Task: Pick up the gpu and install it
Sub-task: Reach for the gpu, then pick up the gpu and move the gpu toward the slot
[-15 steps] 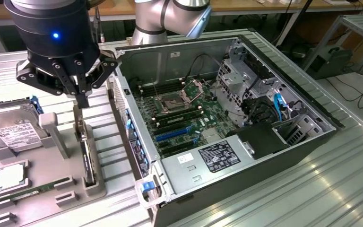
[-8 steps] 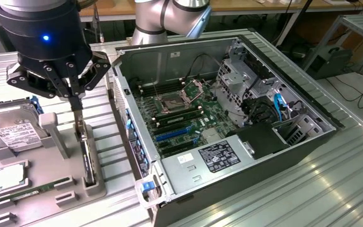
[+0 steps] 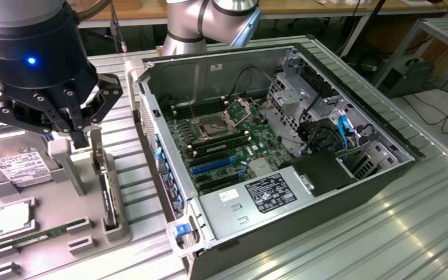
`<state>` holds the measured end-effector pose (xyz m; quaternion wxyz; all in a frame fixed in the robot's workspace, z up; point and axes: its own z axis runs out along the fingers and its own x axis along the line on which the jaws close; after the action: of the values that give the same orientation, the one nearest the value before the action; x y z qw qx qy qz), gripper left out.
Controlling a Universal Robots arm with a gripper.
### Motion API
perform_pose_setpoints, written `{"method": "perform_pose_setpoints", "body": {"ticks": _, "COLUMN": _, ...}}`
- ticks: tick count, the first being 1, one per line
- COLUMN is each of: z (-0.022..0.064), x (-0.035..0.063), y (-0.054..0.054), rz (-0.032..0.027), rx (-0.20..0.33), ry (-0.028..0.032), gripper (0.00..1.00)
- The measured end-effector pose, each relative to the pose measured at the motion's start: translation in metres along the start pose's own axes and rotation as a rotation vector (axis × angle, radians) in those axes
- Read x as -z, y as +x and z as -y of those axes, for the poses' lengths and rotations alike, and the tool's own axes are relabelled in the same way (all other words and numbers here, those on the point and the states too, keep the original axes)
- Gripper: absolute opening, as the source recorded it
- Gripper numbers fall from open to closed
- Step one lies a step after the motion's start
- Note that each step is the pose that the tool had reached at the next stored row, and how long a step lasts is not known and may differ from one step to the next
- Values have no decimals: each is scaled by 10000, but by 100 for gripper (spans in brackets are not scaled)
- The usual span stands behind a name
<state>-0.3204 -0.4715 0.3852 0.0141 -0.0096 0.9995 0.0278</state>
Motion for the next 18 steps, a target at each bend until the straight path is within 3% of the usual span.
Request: {"method": "perform_pose_setpoints", "body": {"ticks": 18, "z": 5, "x": 1, "y": 14, "rz": -8, "rx": 118, "ry": -2, "gripper": 11}}
